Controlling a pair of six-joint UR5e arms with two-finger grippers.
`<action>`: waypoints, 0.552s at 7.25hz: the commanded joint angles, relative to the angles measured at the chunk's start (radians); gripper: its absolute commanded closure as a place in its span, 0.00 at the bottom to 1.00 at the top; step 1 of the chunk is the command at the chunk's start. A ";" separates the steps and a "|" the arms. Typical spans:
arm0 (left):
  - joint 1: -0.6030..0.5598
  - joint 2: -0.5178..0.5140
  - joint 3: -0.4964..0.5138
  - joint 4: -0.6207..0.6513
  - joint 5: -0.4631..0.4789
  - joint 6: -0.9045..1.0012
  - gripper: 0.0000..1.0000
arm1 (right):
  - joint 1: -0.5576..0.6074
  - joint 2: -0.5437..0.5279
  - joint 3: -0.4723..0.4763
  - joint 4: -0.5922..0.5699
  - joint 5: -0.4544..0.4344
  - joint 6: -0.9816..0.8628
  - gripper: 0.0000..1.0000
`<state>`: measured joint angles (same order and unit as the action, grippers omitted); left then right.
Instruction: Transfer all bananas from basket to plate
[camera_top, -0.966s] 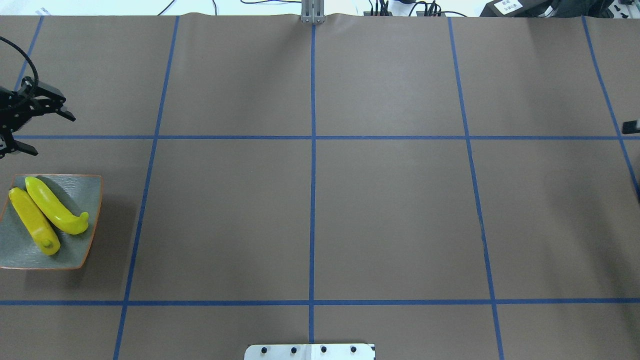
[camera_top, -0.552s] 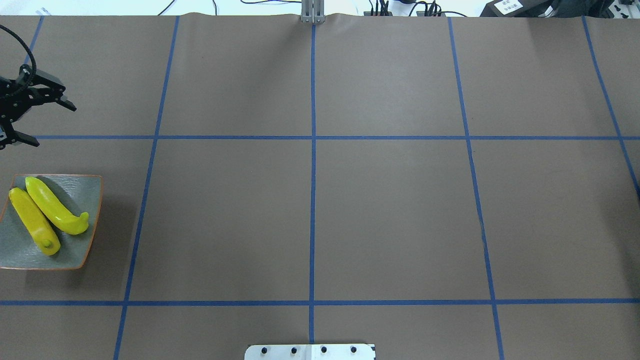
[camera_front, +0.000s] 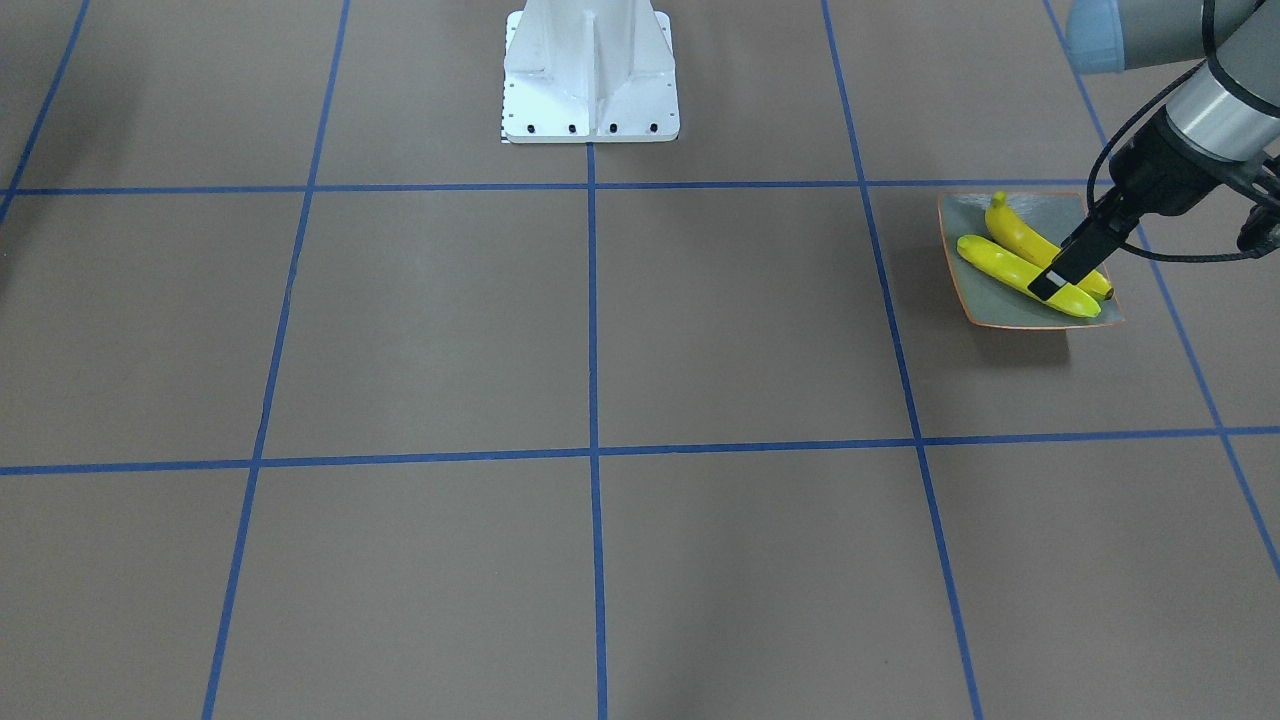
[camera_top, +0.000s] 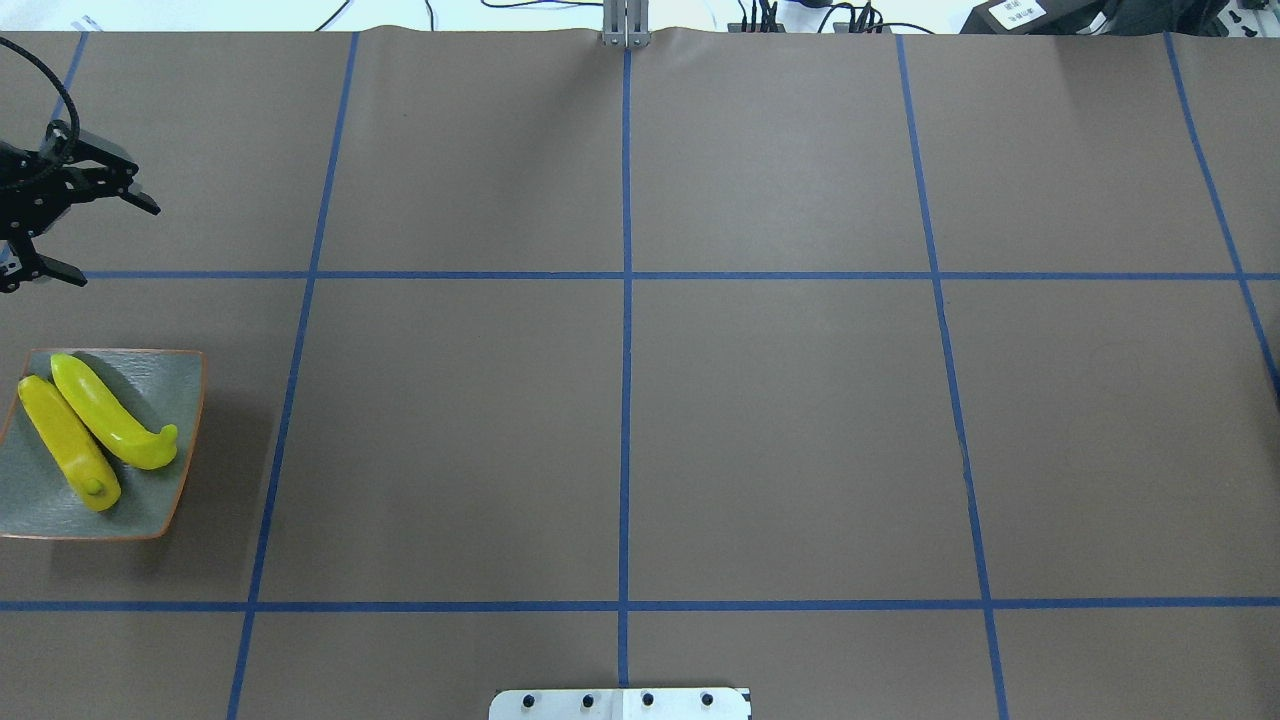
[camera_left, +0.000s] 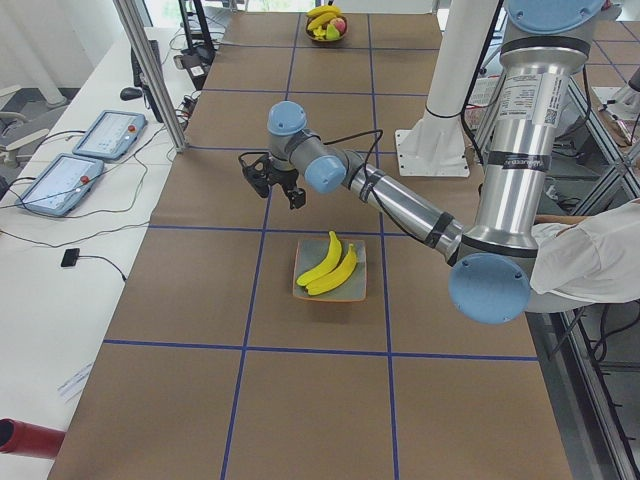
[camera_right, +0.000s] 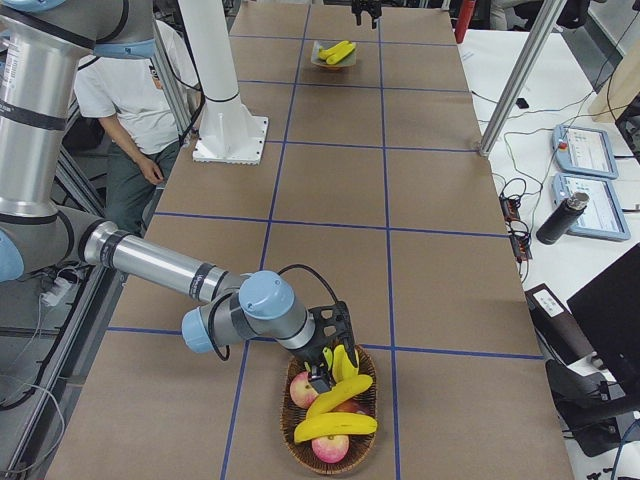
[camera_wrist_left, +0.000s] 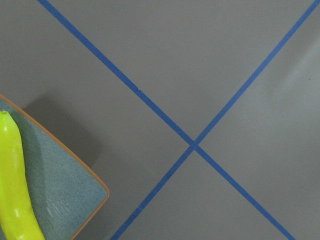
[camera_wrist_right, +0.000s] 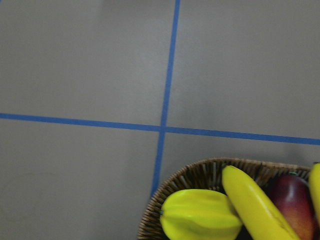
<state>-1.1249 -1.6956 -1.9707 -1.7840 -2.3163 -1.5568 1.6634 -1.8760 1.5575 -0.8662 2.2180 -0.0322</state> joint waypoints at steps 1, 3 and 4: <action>0.001 -0.001 0.000 -0.002 0.000 0.000 0.00 | 0.044 0.085 -0.152 -0.014 -0.012 -0.157 0.04; -0.001 -0.001 -0.008 -0.002 -0.002 -0.006 0.00 | 0.044 0.092 -0.230 -0.002 -0.015 -0.219 0.11; -0.001 -0.001 -0.008 -0.002 -0.002 -0.006 0.00 | 0.042 0.092 -0.241 -0.002 -0.017 -0.224 0.14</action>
<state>-1.1257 -1.6966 -1.9772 -1.7855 -2.3173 -1.5614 1.7055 -1.7880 1.3524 -0.8722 2.2029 -0.2294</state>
